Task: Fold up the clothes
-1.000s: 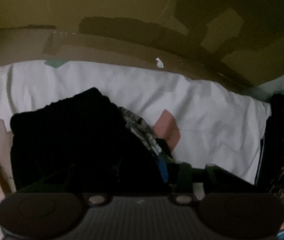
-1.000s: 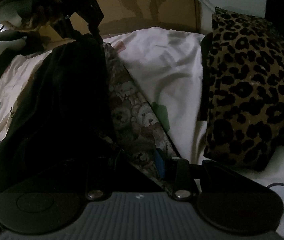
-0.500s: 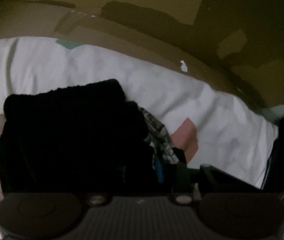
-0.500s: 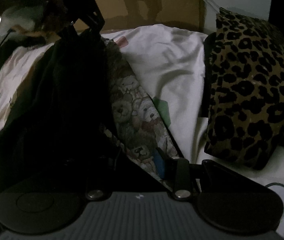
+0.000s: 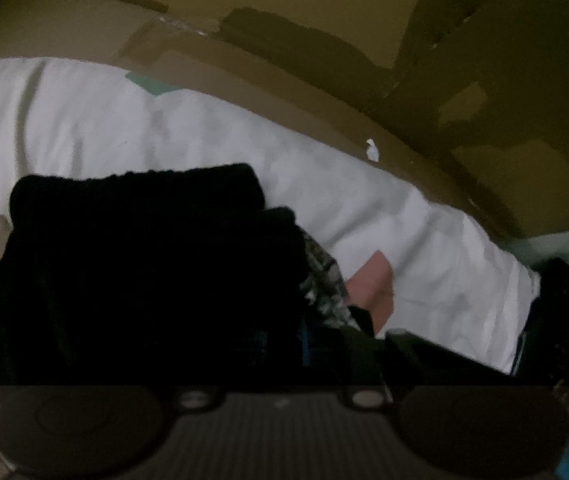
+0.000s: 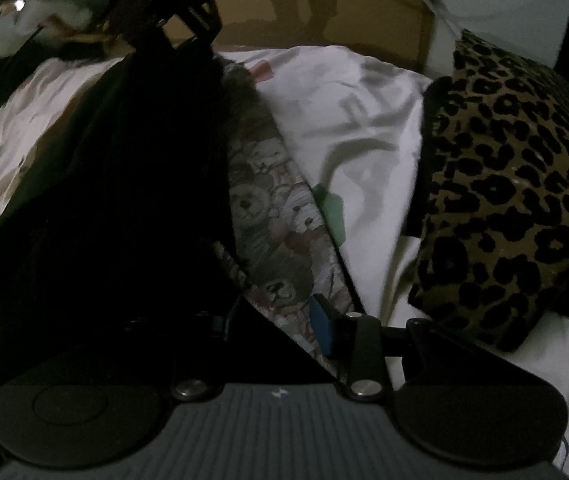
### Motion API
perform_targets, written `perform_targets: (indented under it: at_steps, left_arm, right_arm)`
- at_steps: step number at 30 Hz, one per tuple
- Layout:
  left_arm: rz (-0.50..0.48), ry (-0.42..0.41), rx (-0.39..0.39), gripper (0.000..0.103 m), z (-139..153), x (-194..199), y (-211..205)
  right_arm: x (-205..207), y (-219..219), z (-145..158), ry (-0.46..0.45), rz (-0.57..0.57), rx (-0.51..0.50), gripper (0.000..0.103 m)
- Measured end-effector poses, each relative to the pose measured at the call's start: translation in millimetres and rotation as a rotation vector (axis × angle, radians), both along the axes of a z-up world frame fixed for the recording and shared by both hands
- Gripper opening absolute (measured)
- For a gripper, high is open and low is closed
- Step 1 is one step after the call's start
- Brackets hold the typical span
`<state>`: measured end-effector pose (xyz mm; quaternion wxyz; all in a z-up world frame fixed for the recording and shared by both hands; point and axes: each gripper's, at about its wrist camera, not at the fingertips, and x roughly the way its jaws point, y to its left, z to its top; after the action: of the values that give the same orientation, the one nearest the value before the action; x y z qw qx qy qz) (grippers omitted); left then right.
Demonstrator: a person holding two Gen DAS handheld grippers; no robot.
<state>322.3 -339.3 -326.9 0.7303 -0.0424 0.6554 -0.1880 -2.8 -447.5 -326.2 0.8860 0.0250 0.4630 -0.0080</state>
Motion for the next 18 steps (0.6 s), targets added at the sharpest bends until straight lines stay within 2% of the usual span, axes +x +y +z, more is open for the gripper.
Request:
perform_targets:
  at_steps: [4,10,11,15,18]
  left_arm:
    - [0.001,-0.01,-0.007,0.006,9,-5,7]
    - [-0.001,-0.048,-0.04,0.005,27,-6,16]
    - [-0.001,-0.054,-0.045,0.005,31,-5,17]
    - [0.004,-0.062,-0.052,0.005,39,1,14]
    - [0.003,-0.071,-0.052,0.005,40,0,13]
  right_arm:
    - [-1,2,-1,0.008,0.011,-0.032,0.046]
    - [-7,10,-3,-0.014,0.048,-0.098,0.043]
    - [-9,11,-3,-0.017,0.057,-0.101,0.03]
    - [-11,17,0,-0.016,0.09,-0.115,0.004]
    - [-12,20,3,-0.025,0.083,-0.123,0.003]
